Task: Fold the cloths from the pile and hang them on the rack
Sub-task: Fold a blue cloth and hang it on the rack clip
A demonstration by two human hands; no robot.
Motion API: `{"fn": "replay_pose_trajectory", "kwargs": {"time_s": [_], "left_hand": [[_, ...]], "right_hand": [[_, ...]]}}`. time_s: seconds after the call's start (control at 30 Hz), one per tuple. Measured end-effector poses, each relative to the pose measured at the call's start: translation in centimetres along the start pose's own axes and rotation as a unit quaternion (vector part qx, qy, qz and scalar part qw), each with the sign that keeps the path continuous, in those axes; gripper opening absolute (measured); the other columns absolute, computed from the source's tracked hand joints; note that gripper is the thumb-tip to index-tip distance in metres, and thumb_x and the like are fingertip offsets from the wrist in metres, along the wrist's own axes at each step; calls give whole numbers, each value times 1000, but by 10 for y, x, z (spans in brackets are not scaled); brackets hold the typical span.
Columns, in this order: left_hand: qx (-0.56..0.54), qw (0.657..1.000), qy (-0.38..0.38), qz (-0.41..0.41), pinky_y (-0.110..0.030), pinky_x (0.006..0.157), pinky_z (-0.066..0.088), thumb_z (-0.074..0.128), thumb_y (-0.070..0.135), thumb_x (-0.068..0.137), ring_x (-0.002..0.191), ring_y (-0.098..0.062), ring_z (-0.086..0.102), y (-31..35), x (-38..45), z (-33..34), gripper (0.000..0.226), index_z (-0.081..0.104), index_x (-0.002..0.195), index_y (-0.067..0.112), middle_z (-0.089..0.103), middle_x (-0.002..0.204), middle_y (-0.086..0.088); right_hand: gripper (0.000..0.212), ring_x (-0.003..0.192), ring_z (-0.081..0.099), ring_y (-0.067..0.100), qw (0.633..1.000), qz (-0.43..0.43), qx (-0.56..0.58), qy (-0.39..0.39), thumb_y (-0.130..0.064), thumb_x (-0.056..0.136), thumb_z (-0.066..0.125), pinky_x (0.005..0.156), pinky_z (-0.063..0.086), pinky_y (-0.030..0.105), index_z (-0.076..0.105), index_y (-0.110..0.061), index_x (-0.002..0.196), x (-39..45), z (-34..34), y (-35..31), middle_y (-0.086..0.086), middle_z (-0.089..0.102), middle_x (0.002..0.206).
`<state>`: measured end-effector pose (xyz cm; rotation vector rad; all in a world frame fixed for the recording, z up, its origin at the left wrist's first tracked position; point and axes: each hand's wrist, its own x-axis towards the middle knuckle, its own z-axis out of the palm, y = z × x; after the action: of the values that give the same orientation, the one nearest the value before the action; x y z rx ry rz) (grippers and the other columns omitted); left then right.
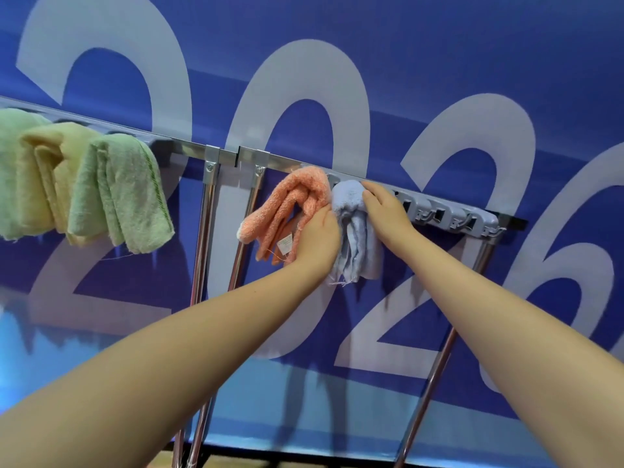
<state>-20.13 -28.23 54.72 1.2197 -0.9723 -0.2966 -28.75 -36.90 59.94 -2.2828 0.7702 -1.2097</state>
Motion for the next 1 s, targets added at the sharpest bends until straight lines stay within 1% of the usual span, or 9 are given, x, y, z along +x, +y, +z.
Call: {"fn": "replay_pose_trajectory", "kwargs": {"time_s": [0.13,0.27,0.4,0.5,0.57,0.63,0.77,0.87,1.0], "left_hand": [[-8,1000,-4,-1,-29,82,43,33,22,99,96,-13,57,6,-14,-16,35,67,108,23,65,102,7],[-19,998,20,-60,-35,67,45,40,28,97,69,-16,54,14,-26,-36,33,59,70,22,58,66,4],[-30,998,13,-62,-51,84,50,43,30,83,85,-25,61,5,-38,-61,29,67,72,19,70,86,-8],[-60,993,0,-103,-45,73,48,47,22,82,74,-21,55,-4,-42,-75,34,67,54,24,64,66,0],[-65,992,-8,-104,-38,67,41,46,17,83,70,-21,51,-10,-41,-77,39,64,50,26,58,59,5],[-69,995,-13,-75,-36,66,42,42,17,86,70,-23,50,-8,-40,-72,36,66,62,29,60,65,2],[9,999,-36,0,-39,89,50,39,19,98,99,-25,62,16,-25,-48,34,63,121,21,67,114,-9],[78,995,-59,2,-40,98,46,43,17,96,111,-27,58,19,-14,-24,34,59,125,15,63,122,-10],[150,988,11,28,-45,95,46,47,21,90,111,-30,57,3,-8,1,31,58,117,11,62,118,-12]], "right_hand": [[40,128,46,16,999,0,1,37,-20,99,37,112,35,37,52,-14,135,-12,-1,-8,2,52,139],[38,126,46,16,996,3,-23,86,-21,99,39,108,35,31,52,-17,133,-36,11,-20,2,49,138],[36,122,49,17,992,-18,-67,107,-22,97,43,104,38,33,52,-18,132,-54,22,-26,1,47,137],[37,122,48,19,991,48,-70,101,-26,97,44,98,38,32,51,-18,133,-45,13,-22,4,47,138],[28,110,53,18,994,78,-25,72,-28,98,41,94,40,32,60,-20,117,-37,10,-28,3,57,124],[29,104,54,18,993,100,17,54,-30,99,36,95,42,33,62,-19,108,-25,12,-36,2,60,113],[37,105,55,20,989,141,23,35,-26,97,42,85,43,27,57,-10,127,-3,12,-35,7,59,121],[33,85,57,18,988,153,28,16,-17,92,48,62,42,22,60,-5,120,4,14,-26,9,61,105],[28,93,61,18,987,112,93,71,-7,90,48,74,50,19,64,-11,113,12,8,-15,4,64,103]]}}
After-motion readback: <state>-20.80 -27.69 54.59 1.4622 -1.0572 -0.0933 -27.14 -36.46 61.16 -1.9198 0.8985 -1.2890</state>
